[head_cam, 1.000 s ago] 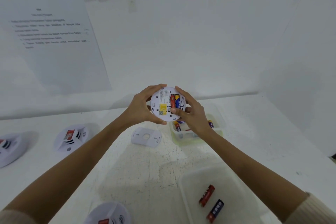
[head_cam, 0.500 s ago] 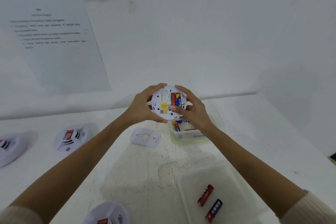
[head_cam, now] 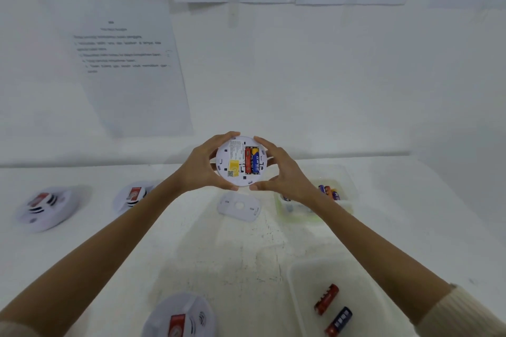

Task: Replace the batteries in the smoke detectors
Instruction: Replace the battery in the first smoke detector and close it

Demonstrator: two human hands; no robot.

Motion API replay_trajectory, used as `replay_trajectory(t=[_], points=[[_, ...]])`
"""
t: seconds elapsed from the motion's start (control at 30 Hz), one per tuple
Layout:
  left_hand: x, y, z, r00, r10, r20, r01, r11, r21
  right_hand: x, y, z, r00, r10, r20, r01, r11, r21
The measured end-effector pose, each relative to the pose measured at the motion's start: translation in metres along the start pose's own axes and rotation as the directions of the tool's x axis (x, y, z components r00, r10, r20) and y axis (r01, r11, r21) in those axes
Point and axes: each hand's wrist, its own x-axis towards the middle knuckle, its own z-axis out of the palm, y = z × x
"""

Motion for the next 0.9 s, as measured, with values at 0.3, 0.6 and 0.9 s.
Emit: replay_trajectory(t=[0.3, 0.6, 0.9], points=[[-0.069, -0.028, -0.039, 0.989, -0.116, -0.086, 0.115, 0.993, -0.019, 0.022, 0.001, 0.063, 0.918, 0.222, 0.33, -0.05, 0.888, -0.457], [-0.081, -0.039, -0.047, 0.989, -0.115, -0.091, 0.113, 0.993, -0.027, 0.025, 0.01, 0.068, 0.891, 0.296, 0.343, -0.046, 0.813, -0.581], [-0.077, -0.042, -0.047, 0.989, -0.124, -0.083, 0.12, 0.992, -0.049, 0.021, 0.01, 0.066, 0.937, 0.253, 0.243, -0.115, 0.875, -0.469]])
